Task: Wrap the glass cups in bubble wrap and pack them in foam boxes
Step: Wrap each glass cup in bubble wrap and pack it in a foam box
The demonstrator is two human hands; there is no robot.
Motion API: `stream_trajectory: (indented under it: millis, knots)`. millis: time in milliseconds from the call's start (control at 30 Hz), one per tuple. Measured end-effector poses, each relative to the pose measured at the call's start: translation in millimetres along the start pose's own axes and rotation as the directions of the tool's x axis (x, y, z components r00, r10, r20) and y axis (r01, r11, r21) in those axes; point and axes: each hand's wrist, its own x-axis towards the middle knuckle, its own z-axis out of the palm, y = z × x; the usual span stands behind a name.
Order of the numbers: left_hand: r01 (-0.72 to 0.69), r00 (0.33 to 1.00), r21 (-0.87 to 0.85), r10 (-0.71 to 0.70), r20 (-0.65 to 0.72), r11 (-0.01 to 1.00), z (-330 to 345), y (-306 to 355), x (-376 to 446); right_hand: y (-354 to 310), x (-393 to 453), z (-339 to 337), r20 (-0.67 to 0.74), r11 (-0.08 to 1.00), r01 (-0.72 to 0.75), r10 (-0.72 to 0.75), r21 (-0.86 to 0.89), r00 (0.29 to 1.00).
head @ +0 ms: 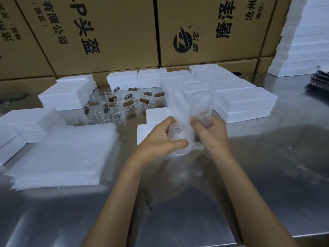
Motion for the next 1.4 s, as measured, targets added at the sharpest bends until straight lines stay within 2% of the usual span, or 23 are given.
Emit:
stream_trajectory:
  millis: [167, 400, 600, 667, 800, 867, 967, 1033, 1133, 1200, 1300, 1400]
  knots:
    - [0.043, 0.999, 0.272, -0.033, -0.040, 0.961, -3, -9, -1, 8, 0, 4, -0.005, 0.970, 0.052, -0.055, -0.235, 0.998]
    - [0.125, 0.986, 0.200, -0.099, -0.135, 0.972, -17, -11, 1, 9, -1, 4, 0.018, 0.974, 0.055, -0.052, -0.221, 0.998]
    - [0.058, 0.988, 0.292, -0.014, -0.152, 0.955, -15, -11, 3, 6, -2, 6, -0.008, 0.962, 0.076, -0.081, -0.263, 0.997]
    - [0.042, 0.988, 0.313, 0.007, -0.156, 0.949, -16, -14, 4, 2, -2, 6, -0.065, 0.979, 0.054, -0.068, -0.195, 0.996]
    - [0.057, 0.974, 0.283, 0.008, -0.224, 0.957, -16, -17, 5, -4, -3, 1, -0.069, 0.986, -0.073, 0.084, 0.151, 0.994]
    - [0.043, 0.973, 0.278, 0.023, -0.231, 0.960, -13, -17, 5, -6, -2, -1, -0.048, 0.981, -0.075, 0.085, 0.181, 0.995]
    - [0.036, 0.966, 0.221, 0.022, -0.258, 0.975, -3, -17, 4, -7, -3, 1, 0.072, 0.997, 0.007, -0.012, 0.073, 0.997]
    - [0.063, 0.957, 0.217, 0.003, -0.291, 0.974, 2, -17, 5, -4, -8, 7, 0.182, 0.995, 0.074, -0.062, -0.060, 0.981]
    - [0.090, 0.952, 0.173, -0.034, -0.304, 0.981, 2, -14, 4, 2, -13, 13, 0.245, 0.907, 0.255, -0.178, -0.334, 0.953]
    - [0.072, 0.965, 0.141, -0.033, -0.260, 0.987, -3, -11, 2, 7, -14, 13, 0.280, 0.844, 0.349, -0.249, -0.406, 0.927]
    - [-0.024, 0.982, 0.067, 0.036, -0.187, 0.997, -13, -5, 0, 9, -16, 13, 0.369, 0.758, 0.420, -0.252, -0.499, 0.894]
    - [-0.083, 0.979, 0.129, 0.106, -0.176, 0.988, -16, -6, -1, 10, -17, 15, 0.406, 0.709, 0.484, -0.297, -0.513, 0.864]
